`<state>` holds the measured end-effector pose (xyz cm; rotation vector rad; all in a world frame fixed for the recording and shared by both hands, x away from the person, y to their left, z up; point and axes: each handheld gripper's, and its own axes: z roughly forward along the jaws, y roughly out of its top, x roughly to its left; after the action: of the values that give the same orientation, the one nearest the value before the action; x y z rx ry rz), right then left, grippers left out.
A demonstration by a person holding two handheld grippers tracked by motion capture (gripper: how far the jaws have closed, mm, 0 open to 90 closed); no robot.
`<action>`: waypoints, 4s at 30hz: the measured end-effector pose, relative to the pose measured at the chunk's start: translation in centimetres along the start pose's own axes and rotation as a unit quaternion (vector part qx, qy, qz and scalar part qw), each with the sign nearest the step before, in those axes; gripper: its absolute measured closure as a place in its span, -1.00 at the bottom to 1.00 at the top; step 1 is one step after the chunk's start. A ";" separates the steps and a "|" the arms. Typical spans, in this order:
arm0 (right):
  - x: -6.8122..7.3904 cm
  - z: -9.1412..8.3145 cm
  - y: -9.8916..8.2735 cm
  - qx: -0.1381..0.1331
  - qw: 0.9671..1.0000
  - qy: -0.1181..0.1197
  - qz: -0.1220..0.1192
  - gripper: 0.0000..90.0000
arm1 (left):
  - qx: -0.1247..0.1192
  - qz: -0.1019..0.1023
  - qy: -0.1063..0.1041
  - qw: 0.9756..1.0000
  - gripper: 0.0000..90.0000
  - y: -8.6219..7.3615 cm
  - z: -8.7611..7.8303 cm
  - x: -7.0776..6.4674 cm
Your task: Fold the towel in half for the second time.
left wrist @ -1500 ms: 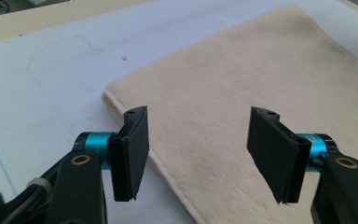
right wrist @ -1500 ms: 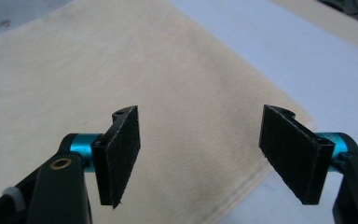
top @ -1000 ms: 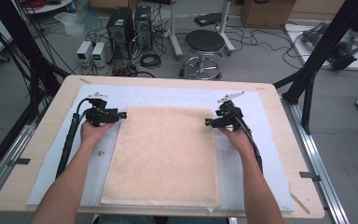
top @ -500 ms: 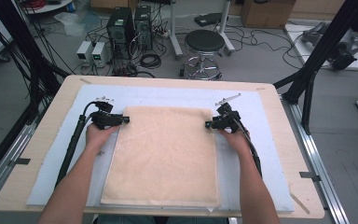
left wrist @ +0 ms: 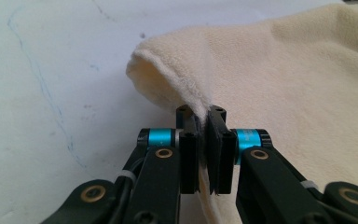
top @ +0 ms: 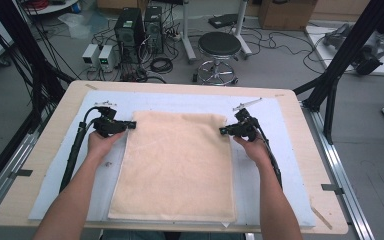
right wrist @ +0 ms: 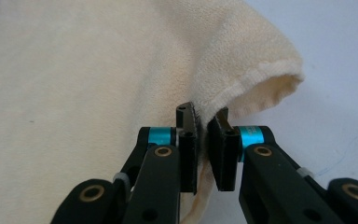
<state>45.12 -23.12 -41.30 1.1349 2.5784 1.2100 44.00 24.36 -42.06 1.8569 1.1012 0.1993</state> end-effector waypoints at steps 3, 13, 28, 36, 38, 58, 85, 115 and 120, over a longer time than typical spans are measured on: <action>0.7 -1.0 0.3 -0.014 1.000 0.015 -0.011 0.85 | -0.006 0.018 -0.012 1.000 0.87 0.3 -1.2 -0.5; 4.6 -5.6 -1.4 -0.049 0.996 0.040 -0.065 0.85 | -0.042 0.084 -0.037 0.995 0.87 -2.1 -6.2 -3.5; 8.6 -5.4 -8.5 -0.001 0.995 0.070 -0.076 0.65 | 0.027 0.091 -0.064 0.993 0.67 -9.5 -8.1 -6.1; 7.4 -6.8 -8.3 -0.023 0.997 0.049 -0.048 0.11 | 0.022 0.086 -0.046 0.995 0.23 -9.0 -9.7 -5.3; 7.2 -7.1 -8.1 -0.030 0.998 0.038 -0.043 0.01 | 0.015 0.089 -0.041 0.995 0.15 -8.5 -10.0 -5.1; 5.8 -3.6 -4.1 0.012 0.996 0.068 -0.056 0.21 | 0.051 0.071 -0.053 0.995 0.23 -5.1 -5.0 -3.1; 12.8 -8.6 -9.0 -0.018 0.984 0.084 -0.156 0.83 | 0.008 0.167 -0.102 0.981 0.91 -10.8 -13.8 -8.8; 15.3 -9.5 -10.7 -0.005 0.978 0.106 -0.180 0.30 | 0.037 0.176 -0.124 0.976 0.38 -12.7 -14.5 -10.1; 14.0 -8.4 -9.7 -0.003 0.983 0.072 -0.169 0.23 | 0.037 0.177 -0.100 0.978 0.37 -11.4 -12.4 -9.8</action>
<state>26.31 -23.37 -39.10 0.5895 2.7209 1.2539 24.66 26.65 -41.24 2.0819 0.6431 0.1715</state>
